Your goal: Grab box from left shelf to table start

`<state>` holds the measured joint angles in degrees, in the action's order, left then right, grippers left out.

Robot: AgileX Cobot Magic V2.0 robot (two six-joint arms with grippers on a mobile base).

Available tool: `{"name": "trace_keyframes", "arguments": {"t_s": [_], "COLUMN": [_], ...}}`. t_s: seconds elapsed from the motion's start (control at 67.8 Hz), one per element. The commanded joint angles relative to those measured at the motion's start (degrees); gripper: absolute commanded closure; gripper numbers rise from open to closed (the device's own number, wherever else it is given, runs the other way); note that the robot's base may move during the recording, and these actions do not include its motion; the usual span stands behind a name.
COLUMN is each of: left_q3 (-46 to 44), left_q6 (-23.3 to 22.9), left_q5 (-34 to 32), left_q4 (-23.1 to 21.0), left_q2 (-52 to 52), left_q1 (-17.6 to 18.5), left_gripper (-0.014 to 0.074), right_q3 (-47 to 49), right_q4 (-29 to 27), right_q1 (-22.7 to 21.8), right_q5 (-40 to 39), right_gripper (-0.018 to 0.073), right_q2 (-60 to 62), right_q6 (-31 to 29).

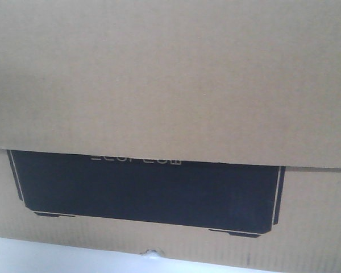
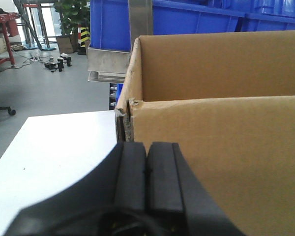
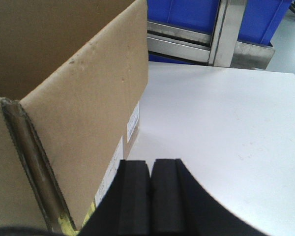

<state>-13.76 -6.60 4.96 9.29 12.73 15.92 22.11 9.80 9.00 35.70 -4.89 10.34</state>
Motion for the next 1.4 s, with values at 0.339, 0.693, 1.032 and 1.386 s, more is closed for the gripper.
{"name": "trace_keyframes", "arguments": {"t_s": [0.339, 0.693, 1.032, 1.386], "left_q3": [-1.6, -1.5, 8.4, 15.3], "left_q6": [0.0, 0.0, 0.3, 7.2], "left_q5": [-6.3, -4.5, -2.2, -3.4], "left_q4": [-0.2, -2.4, -7.1, -13.6], "left_q2": [0.3, 0.3, -6.9, -14.3], "left_q1": [0.2, 0.2, -5.6, -10.2], "left_gripper": [0.0696, 0.0696, 0.0696, 0.0696], "right_q3": [1.5, 1.5, 1.5, 1.5], "right_q4": [1.2, 1.2, 1.2, 1.2], "right_q1": [0.0, 0.0, 0.0, 0.0], "right_q5": [-6.2, -6.2, -6.2, -6.2], "right_gripper": [0.0506, 0.0506, 0.0506, 0.0506], "right_q2": [-0.7, -0.7, -0.7, -0.7], "right_q6": [-0.4, -0.4, -0.4, -0.4]}}
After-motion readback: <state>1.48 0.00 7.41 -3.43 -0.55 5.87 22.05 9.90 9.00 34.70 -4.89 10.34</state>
